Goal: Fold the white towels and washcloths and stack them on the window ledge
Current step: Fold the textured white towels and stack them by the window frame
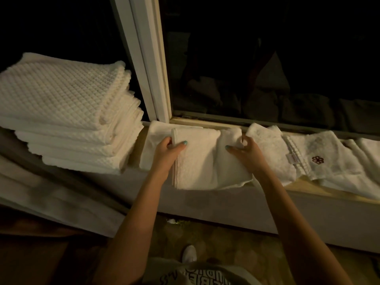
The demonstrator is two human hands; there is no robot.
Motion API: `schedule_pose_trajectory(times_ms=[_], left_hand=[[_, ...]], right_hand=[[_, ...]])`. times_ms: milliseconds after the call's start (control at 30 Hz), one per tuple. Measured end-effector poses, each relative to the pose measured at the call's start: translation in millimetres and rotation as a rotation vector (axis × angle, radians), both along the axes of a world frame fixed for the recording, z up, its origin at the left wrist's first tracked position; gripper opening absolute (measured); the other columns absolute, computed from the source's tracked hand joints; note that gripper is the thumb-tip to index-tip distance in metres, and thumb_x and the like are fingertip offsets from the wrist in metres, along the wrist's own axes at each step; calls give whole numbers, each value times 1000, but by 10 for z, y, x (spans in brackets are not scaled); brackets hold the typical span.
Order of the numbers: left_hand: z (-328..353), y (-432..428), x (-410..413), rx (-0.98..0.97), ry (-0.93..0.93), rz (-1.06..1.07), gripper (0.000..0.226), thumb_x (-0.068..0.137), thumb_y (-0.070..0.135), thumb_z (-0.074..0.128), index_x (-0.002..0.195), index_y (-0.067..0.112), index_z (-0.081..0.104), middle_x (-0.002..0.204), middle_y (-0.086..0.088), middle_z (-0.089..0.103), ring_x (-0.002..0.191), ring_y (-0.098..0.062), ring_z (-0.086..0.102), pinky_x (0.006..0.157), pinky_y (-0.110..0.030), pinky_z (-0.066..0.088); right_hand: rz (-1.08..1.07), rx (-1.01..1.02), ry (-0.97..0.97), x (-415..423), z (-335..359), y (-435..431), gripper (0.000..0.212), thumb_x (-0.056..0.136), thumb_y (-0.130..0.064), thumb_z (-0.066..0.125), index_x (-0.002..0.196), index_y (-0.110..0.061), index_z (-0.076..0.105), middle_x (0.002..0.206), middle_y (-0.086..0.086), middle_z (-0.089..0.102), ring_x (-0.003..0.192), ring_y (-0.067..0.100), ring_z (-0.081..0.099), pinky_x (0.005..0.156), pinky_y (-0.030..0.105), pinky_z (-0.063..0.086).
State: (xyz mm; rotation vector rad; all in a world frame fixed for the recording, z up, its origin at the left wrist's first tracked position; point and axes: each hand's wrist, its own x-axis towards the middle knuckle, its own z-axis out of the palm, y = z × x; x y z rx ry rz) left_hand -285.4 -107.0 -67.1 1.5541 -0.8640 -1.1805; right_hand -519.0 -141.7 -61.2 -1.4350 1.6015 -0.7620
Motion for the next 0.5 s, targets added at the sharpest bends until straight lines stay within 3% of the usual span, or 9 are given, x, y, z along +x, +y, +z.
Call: schedule_pose_trajectory(times_ms=[100, 267, 400, 500], left_hand=[[18, 25, -3, -9, 55, -23, 42, 84, 30, 70, 123, 20, 58, 119, 0, 63, 111, -20, 59, 97, -48, 48], [60, 80, -45, 23, -18, 9, 39, 88, 39, 64, 121, 19, 61, 116, 1, 64, 109, -20, 59, 100, -49, 46], [112, 97, -123, 19, 31, 13, 45, 86, 39, 65, 125, 17, 58, 119, 0, 62, 110, -20, 58, 100, -47, 46], [179, 43, -242, 6, 40, -26, 46, 86, 37, 67, 125, 16, 57, 118, -1, 63, 109, -21, 59, 99, -47, 47]], right_hand=[[13, 16, -79, -33, 13, -8, 68, 84, -38, 68, 141, -19, 36, 138, 7, 48, 120, 25, 50, 101, 44, 45], [142, 47, -290, -149, 86, 10, 86, 87, -13, 67, 149, -39, 13, 150, 3, 28, 116, 21, 45, 92, 37, 47], [212, 32, -342, -310, 171, 104, 88, 83, -7, 69, 141, -50, 19, 142, 1, 33, 115, 24, 50, 74, 27, 56], [218, 37, -350, -477, 245, 200, 71, 84, -10, 69, 133, -42, 29, 128, 5, 45, 102, 19, 58, 62, 22, 56]])
